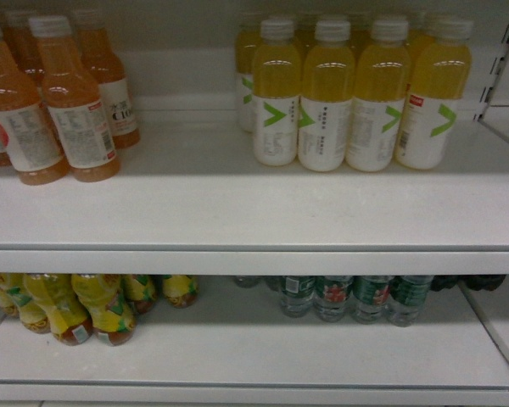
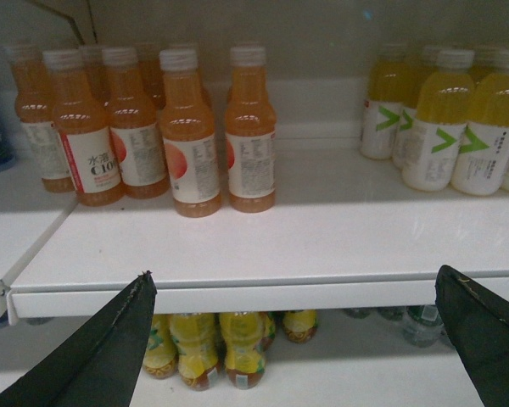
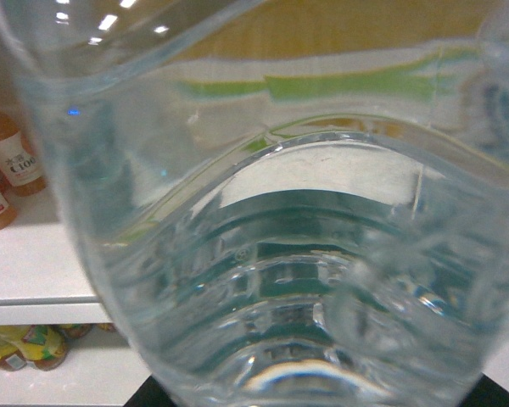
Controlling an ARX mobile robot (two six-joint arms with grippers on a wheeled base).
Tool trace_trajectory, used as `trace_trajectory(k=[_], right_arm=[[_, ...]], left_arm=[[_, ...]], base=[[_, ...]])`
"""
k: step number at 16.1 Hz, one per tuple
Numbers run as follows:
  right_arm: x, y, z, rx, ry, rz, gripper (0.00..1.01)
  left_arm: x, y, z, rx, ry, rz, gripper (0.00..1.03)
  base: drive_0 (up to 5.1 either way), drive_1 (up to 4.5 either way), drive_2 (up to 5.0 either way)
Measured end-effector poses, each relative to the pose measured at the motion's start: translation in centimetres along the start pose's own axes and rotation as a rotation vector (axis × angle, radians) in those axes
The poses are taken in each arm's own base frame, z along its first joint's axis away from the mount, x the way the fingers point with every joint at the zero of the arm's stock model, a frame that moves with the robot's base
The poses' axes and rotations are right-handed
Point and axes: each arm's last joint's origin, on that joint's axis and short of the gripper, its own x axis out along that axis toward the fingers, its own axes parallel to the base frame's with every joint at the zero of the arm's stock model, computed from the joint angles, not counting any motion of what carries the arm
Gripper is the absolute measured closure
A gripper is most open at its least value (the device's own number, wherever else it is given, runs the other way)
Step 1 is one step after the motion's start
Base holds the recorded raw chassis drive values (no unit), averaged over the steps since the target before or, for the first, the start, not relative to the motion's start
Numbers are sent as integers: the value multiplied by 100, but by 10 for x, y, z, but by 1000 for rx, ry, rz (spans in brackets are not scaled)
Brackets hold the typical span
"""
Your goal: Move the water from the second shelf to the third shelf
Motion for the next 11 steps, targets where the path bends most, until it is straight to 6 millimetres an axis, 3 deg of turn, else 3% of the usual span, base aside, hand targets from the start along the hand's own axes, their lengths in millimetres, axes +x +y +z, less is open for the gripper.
trace_trajectory(k=[11], right_arm=[[0,0,0,0,1,4,62]], left_arm=[[0,0,0,0,-3,0,5]], base=[[-503,243,243]])
